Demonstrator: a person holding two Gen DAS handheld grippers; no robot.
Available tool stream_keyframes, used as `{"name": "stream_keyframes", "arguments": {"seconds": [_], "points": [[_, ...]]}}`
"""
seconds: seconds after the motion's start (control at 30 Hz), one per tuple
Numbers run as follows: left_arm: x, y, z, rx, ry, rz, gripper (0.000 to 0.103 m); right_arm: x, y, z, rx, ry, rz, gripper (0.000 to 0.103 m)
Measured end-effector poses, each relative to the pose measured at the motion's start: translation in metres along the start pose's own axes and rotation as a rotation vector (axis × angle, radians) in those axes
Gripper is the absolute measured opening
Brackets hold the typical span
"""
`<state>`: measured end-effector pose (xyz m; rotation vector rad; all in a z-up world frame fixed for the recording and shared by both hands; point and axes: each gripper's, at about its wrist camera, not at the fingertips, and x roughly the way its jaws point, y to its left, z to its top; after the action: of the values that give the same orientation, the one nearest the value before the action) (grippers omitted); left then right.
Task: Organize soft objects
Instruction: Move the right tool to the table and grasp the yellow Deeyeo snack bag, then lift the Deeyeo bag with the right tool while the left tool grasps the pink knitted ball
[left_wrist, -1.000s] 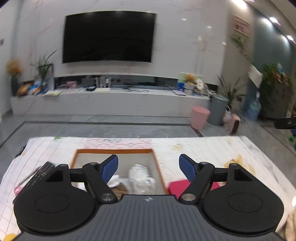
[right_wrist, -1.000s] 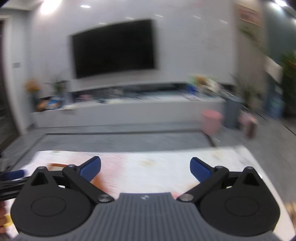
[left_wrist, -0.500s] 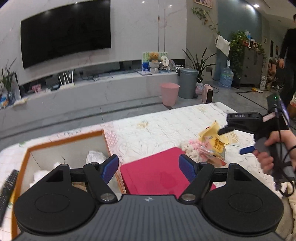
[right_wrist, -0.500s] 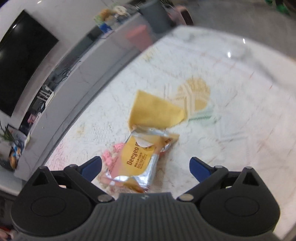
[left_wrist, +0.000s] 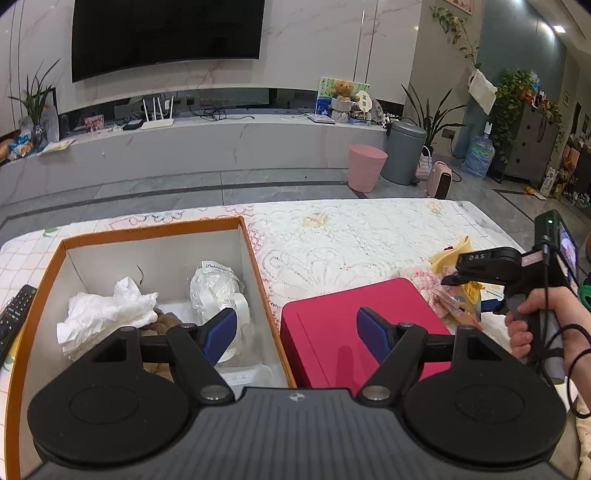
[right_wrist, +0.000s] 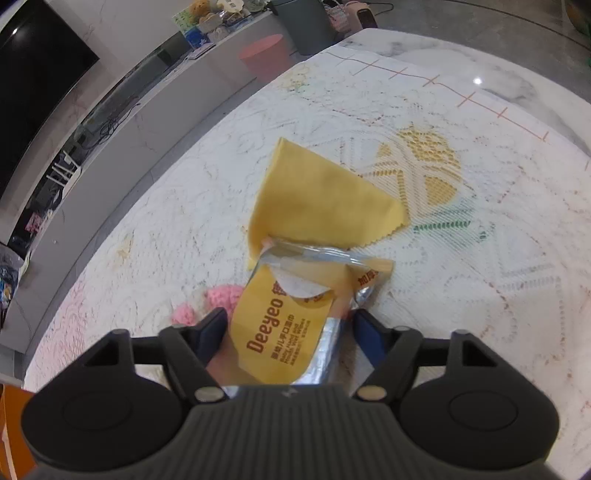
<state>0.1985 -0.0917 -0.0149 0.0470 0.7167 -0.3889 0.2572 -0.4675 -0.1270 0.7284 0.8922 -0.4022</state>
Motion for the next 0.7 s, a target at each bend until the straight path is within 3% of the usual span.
{"name": "stream_keyframes", "arguments": {"seconds": [0.1,0.27,0.43,0.6,0.7], "points": [[-0.002,0.000,0.001,-0.005,0.004,-0.006,0.087,-0.013,-0.003,0.002,-0.018,0.030,-0.013,0.058],[-0.006,-0.007,-0.001,0.017,-0.001,-0.019,0.087,-0.050,-0.017,-0.004,-0.125,0.064,-0.102,0.057],[-0.008,-0.020,-0.003,0.072,-0.007,-0.012,0.087,-0.070,-0.034,-0.032,-0.263,0.124,-0.250,0.057],[-0.016,-0.026,-0.006,0.142,-0.044,0.006,0.087,-0.077,-0.050,-0.052,-0.305,0.097,-0.239,0.058],[-0.016,-0.033,-0.007,0.169,-0.015,0.033,0.087,-0.075,-0.050,-0.050,-0.325,0.087,-0.235,0.062]]}}
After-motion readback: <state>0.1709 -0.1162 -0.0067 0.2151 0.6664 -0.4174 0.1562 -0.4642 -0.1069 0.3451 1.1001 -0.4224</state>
